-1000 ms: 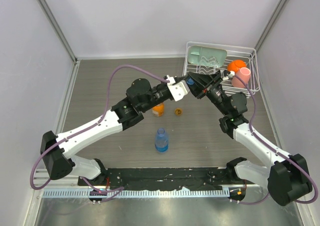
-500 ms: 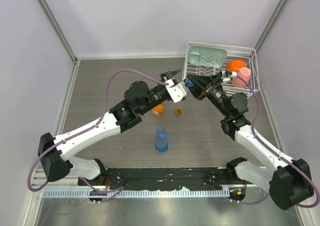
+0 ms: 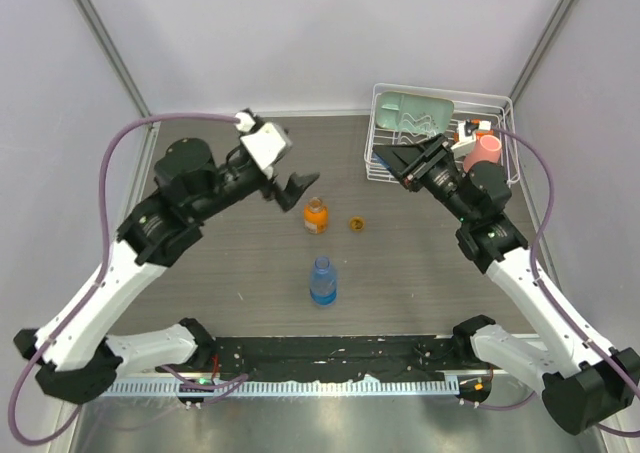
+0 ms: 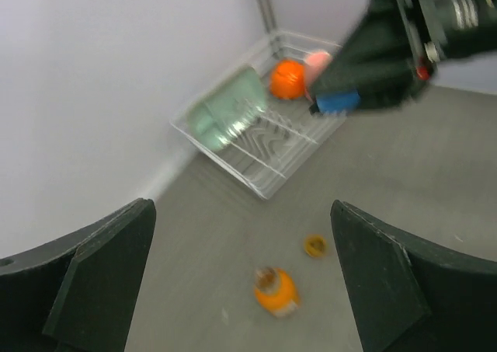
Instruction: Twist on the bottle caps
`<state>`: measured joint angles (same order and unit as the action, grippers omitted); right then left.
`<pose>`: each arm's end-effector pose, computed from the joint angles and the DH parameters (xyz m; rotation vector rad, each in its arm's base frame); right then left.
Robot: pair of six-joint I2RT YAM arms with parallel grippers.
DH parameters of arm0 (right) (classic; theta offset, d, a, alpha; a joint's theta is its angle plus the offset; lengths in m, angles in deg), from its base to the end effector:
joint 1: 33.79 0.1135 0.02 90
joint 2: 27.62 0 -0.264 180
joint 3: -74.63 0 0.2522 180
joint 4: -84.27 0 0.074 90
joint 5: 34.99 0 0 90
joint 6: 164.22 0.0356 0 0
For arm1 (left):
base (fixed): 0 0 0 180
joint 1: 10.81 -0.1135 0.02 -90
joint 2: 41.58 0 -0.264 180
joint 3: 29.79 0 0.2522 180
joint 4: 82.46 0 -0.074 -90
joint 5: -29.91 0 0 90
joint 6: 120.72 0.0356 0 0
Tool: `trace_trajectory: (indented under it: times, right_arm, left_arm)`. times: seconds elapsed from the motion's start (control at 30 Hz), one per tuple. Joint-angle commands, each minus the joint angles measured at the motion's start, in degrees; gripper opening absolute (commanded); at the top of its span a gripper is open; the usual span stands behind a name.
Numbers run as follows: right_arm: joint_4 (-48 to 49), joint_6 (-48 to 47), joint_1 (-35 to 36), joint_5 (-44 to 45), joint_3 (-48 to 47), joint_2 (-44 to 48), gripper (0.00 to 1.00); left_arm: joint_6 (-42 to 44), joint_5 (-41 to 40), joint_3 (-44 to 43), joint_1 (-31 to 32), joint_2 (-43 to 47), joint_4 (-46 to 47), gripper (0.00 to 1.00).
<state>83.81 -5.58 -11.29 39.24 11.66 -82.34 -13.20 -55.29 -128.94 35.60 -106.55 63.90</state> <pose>0.2036 0.0948 0.3799 0.3944 1.5758 1.4686 0.1540 -0.1660 0.4954 0.8924 1.3039 -0.4616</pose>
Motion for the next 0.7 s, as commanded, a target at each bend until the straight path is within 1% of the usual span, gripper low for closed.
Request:
trace_trajectory:
  times: [0.0, 0.03, 0.07, 0.1, 0.13, 0.17, 0.27, 0.4, 0.5, 0.6, 0.63, 0.67]
  right_arm:
    - [-11.26, -13.96, 0.26, 4.08, -6.07, 2.68, 0.16]
    - [-11.8, -15.45, 0.26, 4.43, -6.77, 2.77, 0.17]
    - [-12.59, -15.99, 0.26, 4.52, -7.04, 3.04, 0.17]
    - [-12.86, -16.34, 0.26, 4.61, -7.21, 3.04, 0.18]
    - [-12.86, -16.78, 0.26, 4.78, -7.48, 3.13, 0.18]
    - [-12.95, -16.87, 0.35, 4.96, -7.39, 3.48, 0.18]
    - [-12.86, -16.96, 0.17, 5.48, -6.87, 4.0, 0.18]
    - [-12.86, -16.96, 0.26, 6.36, -5.81, 5.41, 0.18]
    - [-12.86, -17.31, 0.26, 6.54, -5.55, 5.76, 0.19]
    - [-12.86, -17.93, 0.17, 6.72, -5.81, 6.03, 0.19]
    - [-12.86, -18.19, 0.26, 6.72, -5.81, 6.11, 0.19]
    - [-14.43, -18.37, 0.17, 6.72, -5.81, 6.12, 0.19]
  left_arm:
    - [-12.76, 17.7, 11.95, -4.22, 8.84, -16.72, 1.0]
    - [-13.73, 18.14, 20.26, -4.31, 11.24, -14.07, 1.0]
    - [-14.52, 18.75, 23.82, -4.31, 13.97, -11.18, 1.0]
    - [-15.92, 18.76, 26.73, -4.31, 17.04, -6.01, 0.99]
    - [-17.15, 19.11, 29.89, -4.31, 17.68, -4.57, 1.0]
    - [-18.91, 21.02, 30.53, -4.31, 17.77, -4.12, 1.0]
    - [-20.59, 22.88, 31.94, -4.31, 16.11, -2.8, 1.0]
    - [-21.03, 24.02, 34.58, -4.31, 15.05, 3.34, 1.0]
    - [-21.03, 26.22, 35.54, -4.4, 13.82, 3.97, 1.0]
    - [-21.9, 28.95, 37.3, -4.31, 13.73, 6.86, 1.0]
    - [-22.17, 30.87, 37.48, -4.31, 13.73, 7.31, 1.0]
    - [-22.44, 31.84, 37.57, -4.31, 13.12, 7.66, 1.0]
